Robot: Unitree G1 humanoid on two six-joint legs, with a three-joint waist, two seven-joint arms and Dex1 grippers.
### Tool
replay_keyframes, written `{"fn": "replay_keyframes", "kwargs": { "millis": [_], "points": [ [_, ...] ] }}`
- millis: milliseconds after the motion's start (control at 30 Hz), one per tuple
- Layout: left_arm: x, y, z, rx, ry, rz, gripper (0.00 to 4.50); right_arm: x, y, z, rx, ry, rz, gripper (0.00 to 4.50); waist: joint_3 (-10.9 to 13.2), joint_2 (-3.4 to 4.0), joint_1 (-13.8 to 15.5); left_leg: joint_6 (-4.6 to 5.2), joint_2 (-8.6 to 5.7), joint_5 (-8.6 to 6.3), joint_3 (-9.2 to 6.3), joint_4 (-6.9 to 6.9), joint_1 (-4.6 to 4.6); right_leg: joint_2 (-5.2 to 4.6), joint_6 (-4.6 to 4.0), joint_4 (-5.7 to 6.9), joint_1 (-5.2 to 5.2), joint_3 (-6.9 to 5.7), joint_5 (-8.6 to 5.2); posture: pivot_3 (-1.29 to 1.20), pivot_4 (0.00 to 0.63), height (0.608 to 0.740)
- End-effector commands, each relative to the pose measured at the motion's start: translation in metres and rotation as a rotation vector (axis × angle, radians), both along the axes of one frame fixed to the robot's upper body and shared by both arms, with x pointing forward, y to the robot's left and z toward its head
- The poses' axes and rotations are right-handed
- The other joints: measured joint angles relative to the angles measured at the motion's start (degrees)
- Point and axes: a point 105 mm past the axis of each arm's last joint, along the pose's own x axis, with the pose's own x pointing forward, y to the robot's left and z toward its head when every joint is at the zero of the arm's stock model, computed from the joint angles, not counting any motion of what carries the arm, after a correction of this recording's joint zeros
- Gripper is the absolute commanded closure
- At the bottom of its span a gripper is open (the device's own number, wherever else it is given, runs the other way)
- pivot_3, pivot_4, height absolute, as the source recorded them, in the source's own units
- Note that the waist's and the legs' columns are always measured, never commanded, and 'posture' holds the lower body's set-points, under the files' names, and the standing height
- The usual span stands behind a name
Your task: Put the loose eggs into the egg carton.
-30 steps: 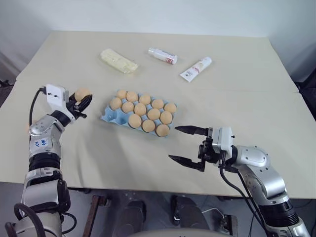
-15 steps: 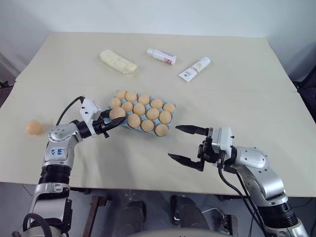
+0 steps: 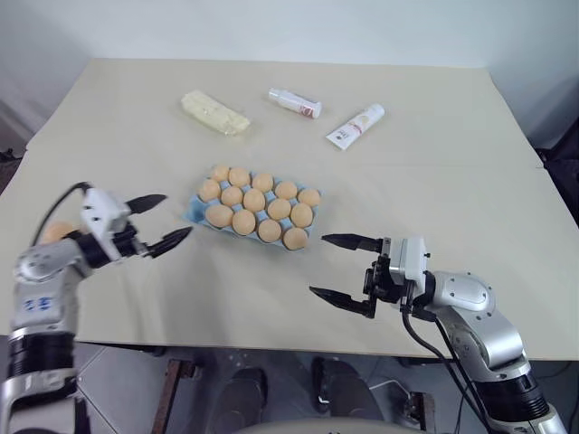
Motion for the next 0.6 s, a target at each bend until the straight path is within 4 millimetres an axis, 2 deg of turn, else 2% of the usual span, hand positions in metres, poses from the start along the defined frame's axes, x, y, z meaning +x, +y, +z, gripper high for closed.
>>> {"fn": "replay_keyframes", "kwargs": {
  "millis": [33, 200, 367, 467, 600],
  "points": [
    [-0.024, 0.025, 0.012, -0.026, -0.046, 0.116, 0.02, -0.001, 0.001, 0.008, 0.011, -0.031, 0.048, 0.00, 0.0, 0.00, 0.0, 0.01, 0.00, -0.01, 0.00, 0.00, 0.00, -0.01, -0.01, -0.01, 0.00, 0.00, 0.00, 0.00, 0.150, 0.740],
    [-0.063, 0.066, -0.006, -0.095, -0.069, 0.401, 0.02, 0.001, 0.003, 0.011, 0.004, -0.042, 0.092, 0.00, 0.0, 0.02, 0.1, 0.07, 0.04, -0.07, 0.00, -0.06, -0.02, -0.02, -0.02, -0.17, 0.03, -0.01, -0.01, 0.00, 0.150, 0.740],
    [-0.099, 0.085, -0.023, -0.123, -0.061, 0.588, 0.02, 0.003, 0.003, 0.013, -0.001, -0.052, 0.103, 0.00, 0.0, 0.00, 0.2, 0.08, 0.07, -0.12, 0.01, -0.07, -0.03, -0.01, -0.04, -0.25, 0.06, -0.03, -0.02, 0.00, 0.150, 0.740],
    [-0.120, 0.094, -0.041, -0.164, -0.035, 0.685, 0.02, 0.004, 0.002, 0.013, -0.003, -0.056, 0.100, 0.00, 0.0, 0.00, 0.3, 0.10, 0.07, -0.13, 0.01, -0.04, -0.01, -0.02, -0.05, -0.30, 0.14, -0.03, -0.03, 0.00, 0.150, 0.740],
    [-0.128, 0.103, -0.048, -0.234, -0.057, 0.790, 0.02, 0.005, 0.002, 0.013, -0.003, -0.056, 0.099, 0.00, 0.0, -0.01, 0.7, 0.11, 0.08, -0.13, -0.01, -0.02, 0.00, -0.03, -0.07, -0.29, 0.15, -0.05, -0.04, 0.00, 0.150, 0.740]
  ]
}}
